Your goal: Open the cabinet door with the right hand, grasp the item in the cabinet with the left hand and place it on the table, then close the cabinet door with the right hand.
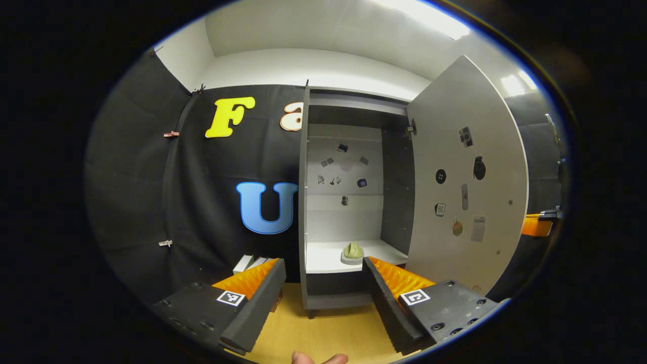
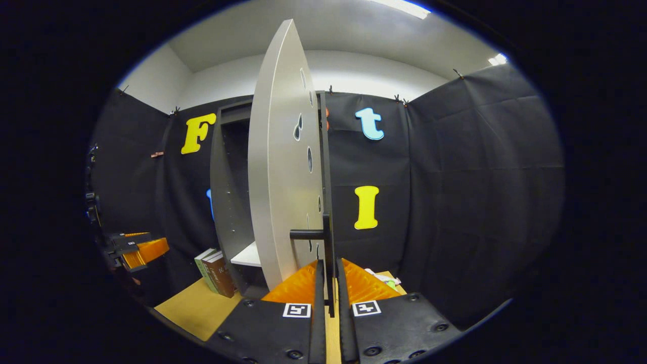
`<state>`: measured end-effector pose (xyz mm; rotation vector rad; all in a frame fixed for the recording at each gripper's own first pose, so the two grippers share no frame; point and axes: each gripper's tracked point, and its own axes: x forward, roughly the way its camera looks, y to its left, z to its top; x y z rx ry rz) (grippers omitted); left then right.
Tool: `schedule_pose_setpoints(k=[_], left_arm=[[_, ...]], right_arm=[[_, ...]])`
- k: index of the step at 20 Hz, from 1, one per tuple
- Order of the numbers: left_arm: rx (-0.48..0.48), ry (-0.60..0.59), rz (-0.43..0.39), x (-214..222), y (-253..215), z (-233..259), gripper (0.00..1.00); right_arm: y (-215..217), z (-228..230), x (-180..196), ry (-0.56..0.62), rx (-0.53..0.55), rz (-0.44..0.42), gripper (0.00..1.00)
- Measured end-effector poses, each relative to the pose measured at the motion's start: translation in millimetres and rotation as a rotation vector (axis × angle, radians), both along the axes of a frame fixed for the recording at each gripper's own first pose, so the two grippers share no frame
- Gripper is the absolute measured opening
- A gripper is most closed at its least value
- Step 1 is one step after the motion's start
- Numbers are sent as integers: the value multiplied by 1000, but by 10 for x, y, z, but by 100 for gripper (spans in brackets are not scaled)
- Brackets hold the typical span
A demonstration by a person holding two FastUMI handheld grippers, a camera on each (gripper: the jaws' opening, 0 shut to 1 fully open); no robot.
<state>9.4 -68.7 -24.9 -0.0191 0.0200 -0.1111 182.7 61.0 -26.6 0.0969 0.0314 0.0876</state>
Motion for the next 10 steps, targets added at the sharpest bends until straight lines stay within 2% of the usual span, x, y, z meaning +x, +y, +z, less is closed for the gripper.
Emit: schedule_pose_setpoints(k=[3, 6, 10], left_arm=[[-20, 4, 5, -32, -17, -7, 94], [-17, 11, 5, -40, -8, -29, 97], [-16, 13, 4, -20, -16, -21, 96]], right_arm=[[-244, 11, 74, 5, 38, -34, 15], [-241, 7, 69, 11, 53, -20, 15], [-234, 46, -51, -7, 46, -29, 15]])
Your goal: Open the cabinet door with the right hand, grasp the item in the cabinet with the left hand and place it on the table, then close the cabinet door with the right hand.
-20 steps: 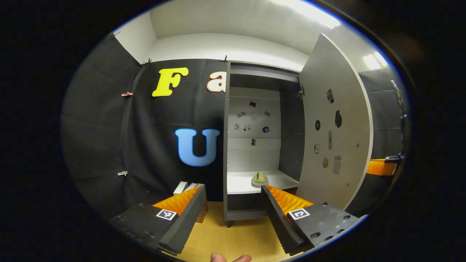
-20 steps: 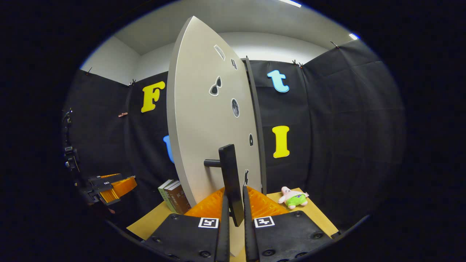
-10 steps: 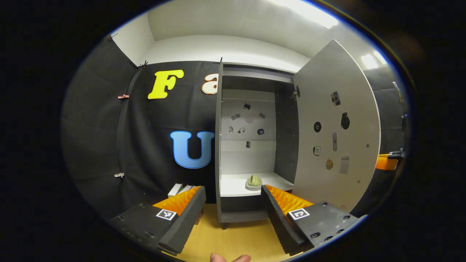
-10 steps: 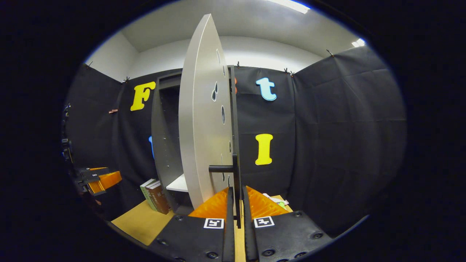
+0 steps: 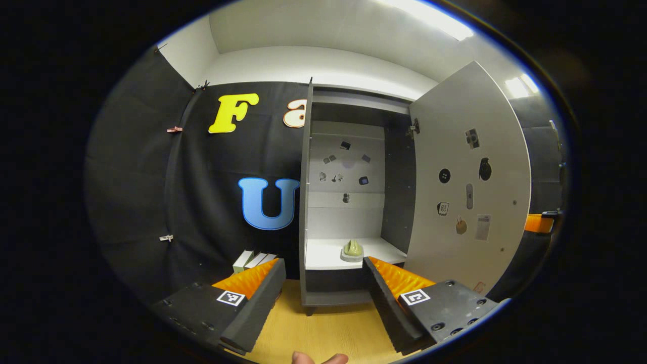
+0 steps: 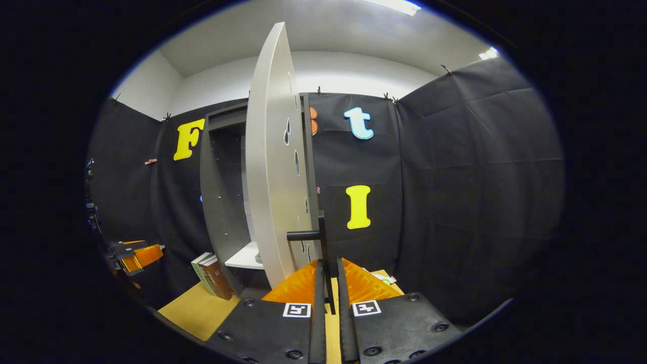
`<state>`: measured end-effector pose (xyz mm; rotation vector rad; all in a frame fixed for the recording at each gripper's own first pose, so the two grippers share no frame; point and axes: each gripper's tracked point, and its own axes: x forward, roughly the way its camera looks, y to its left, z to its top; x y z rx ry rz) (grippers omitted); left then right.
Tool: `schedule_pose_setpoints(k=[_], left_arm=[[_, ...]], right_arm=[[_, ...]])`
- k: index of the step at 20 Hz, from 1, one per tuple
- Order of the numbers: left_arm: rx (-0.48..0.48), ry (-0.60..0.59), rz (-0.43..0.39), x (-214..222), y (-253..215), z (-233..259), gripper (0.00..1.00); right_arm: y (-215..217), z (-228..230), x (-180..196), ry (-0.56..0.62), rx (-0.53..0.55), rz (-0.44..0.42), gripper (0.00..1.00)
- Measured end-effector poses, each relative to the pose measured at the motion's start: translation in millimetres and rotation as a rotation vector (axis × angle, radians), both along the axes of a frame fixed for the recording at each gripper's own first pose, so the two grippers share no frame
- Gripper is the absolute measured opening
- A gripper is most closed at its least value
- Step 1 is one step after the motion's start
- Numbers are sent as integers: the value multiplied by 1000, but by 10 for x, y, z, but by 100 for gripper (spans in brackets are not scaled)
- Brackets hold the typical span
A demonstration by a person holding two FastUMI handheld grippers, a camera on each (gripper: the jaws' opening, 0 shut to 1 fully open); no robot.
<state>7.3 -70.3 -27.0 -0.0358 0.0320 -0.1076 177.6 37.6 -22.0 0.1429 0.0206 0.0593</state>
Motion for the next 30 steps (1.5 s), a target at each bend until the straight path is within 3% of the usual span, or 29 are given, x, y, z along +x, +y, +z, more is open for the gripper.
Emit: schedule_pose_setpoints(k=[2, 3, 8, 12, 18, 22, 25, 30], left_arm=[[4, 1, -1, 31, -1, 11, 96], [8, -2, -2, 51, -11, 20, 94], [12, -6, -31, 187, -135, 78, 96], [10, 9, -112, 392, -410, 141, 96], [80, 79, -218, 1114, -837, 144, 96], [27, 170, -273, 1728, -1138, 59, 95], [49, 263, -305, 2243, -1285, -90, 95], [107, 437, -334, 2960, -1460, -516, 85]], right_arm=[[-104, 38, -104, -7, 14, -9, 15], [-152, 64, -146, -10, 17, -18, 19], [-737, 66, -235, -27, -2, -206, 24], [-1115, -60, -239, -5, -37, -340, 99], [-1195, 34, -155, -79, -110, -358, 97], [-1240, 7, -118, -101, -170, -349, 97], [-1299, -44, -96, -101, -222, -328, 98], [-1500, -91, 7, -88, -181, -320, 97]])
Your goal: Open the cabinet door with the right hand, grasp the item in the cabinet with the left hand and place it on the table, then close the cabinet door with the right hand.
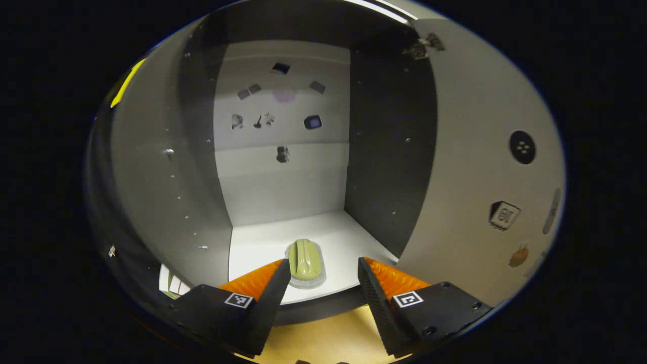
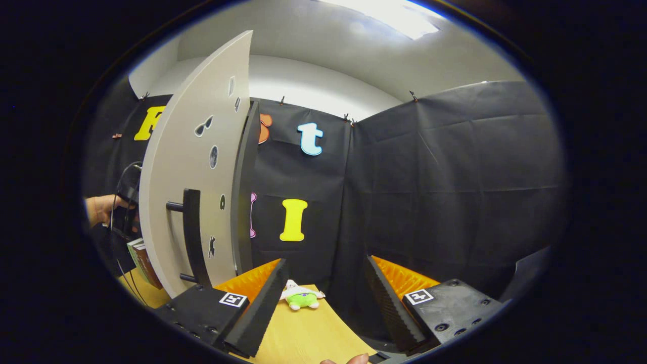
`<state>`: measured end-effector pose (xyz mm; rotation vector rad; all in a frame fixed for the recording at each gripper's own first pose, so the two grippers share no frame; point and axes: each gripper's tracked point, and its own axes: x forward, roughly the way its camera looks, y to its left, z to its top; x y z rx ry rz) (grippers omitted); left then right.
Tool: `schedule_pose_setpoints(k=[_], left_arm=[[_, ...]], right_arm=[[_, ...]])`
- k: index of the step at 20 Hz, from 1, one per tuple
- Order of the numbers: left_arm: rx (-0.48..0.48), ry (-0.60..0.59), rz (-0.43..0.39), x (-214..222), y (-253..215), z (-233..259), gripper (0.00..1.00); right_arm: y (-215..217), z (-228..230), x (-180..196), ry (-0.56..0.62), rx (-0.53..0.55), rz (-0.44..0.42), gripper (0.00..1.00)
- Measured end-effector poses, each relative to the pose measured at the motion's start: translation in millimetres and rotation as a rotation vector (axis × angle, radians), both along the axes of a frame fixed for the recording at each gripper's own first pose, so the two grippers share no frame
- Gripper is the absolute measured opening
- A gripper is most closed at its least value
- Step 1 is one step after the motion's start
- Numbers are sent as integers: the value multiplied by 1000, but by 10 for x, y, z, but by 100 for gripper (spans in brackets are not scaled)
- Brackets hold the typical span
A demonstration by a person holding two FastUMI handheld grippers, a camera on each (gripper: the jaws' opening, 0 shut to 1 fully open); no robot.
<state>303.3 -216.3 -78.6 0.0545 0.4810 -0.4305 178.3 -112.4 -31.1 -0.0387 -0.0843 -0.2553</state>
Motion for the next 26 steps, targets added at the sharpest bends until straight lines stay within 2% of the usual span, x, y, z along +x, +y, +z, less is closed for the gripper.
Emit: schedule_pose_setpoints(k=[3, 9, 11, 14, 18, 19, 22, 26], left_arm=[[42, 95, -26, 336, -116, -287, 82], [192, 173, 20, 869, -84, -781, 74], [218, 188, 51, 997, -31, -906, 67], [215, 220, 48, 1051, -57, -1031, 53], [193, 204, 58, 1105, -21, -1005, 23], [190, 203, 56, 1099, -4, -1005, 20], [179, 155, 72, 1079, 67, -847, 17], [174, 87, 35, 863, 108, -566, 19]], right_arm=[[-195, -33, 38, -1, -20, -27, 97], [-512, -178, 47, 22, -8, -74, 97], [-608, -212, 30, 28, -3, -96, 97], [-731, -279, 4, 43, 5, -131, 97], [-868, -330, -87, 55, 17, -167, 97], [-879, -320, -108, 52, 17, -172, 97], [-843, -306, -140, 48, 15, -173, 97], [-729, -287, -169, 52, -2, -165, 97]])
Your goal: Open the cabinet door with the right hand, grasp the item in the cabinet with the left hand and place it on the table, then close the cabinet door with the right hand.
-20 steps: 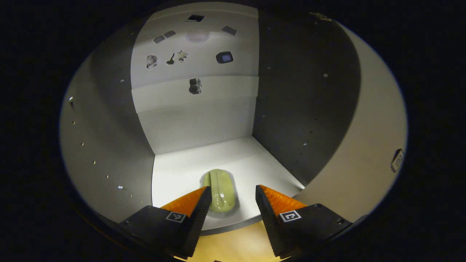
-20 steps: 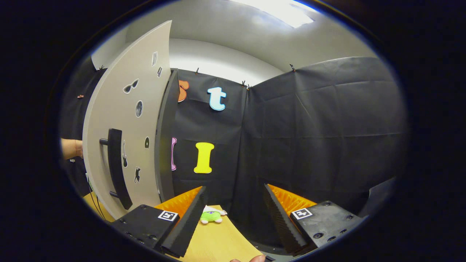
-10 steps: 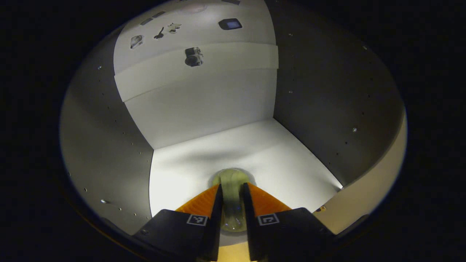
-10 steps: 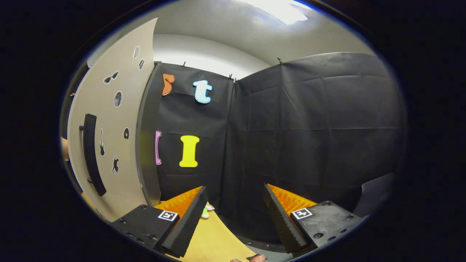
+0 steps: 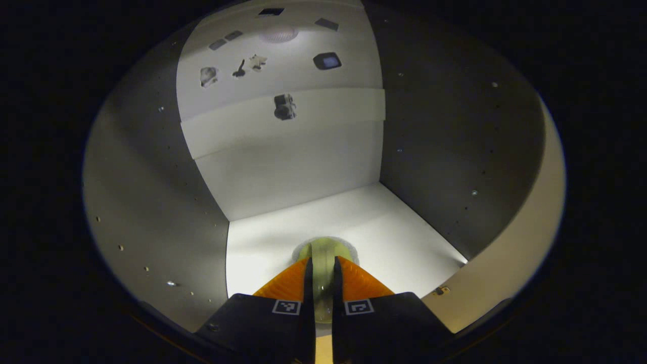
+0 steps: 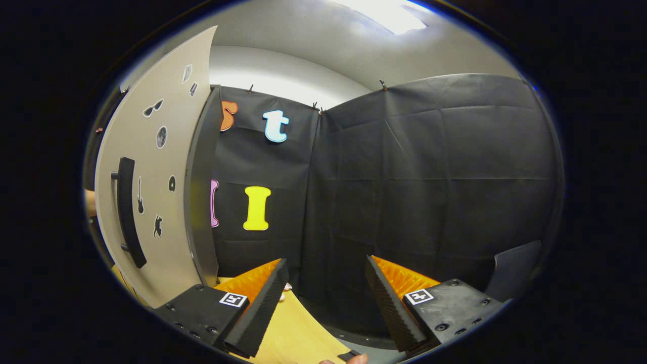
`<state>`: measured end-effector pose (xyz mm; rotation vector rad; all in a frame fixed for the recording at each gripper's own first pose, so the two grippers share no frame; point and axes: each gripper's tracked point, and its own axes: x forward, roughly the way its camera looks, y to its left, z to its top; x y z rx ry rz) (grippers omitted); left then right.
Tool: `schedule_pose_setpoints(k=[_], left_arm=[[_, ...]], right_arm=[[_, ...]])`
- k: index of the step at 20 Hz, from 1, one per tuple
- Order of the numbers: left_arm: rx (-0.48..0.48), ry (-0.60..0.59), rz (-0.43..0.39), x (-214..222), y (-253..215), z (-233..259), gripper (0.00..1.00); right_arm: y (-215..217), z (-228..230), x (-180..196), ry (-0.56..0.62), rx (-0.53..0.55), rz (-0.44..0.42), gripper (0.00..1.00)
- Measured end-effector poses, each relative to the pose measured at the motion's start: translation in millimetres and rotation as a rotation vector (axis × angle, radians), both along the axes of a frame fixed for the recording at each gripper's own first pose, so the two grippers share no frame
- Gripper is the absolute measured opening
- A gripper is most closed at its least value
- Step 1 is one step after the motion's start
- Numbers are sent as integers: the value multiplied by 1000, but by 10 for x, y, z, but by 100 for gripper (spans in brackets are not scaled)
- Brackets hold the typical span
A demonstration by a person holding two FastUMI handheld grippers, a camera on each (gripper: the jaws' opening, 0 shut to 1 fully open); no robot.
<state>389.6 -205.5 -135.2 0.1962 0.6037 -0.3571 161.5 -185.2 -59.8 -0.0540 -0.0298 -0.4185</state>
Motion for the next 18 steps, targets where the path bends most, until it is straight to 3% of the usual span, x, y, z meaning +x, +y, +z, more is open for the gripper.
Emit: schedule_pose_setpoints(k=[7, 18], left_arm=[[-97, -20, -68, -904, 122, 43, 17], [-151, -13, -77, -2417, 236, -692, 17]], right_arm=[[355, 105, -6, -23, -9, 30, 97], [723, 244, 62, -61, 47, 92, 97]])
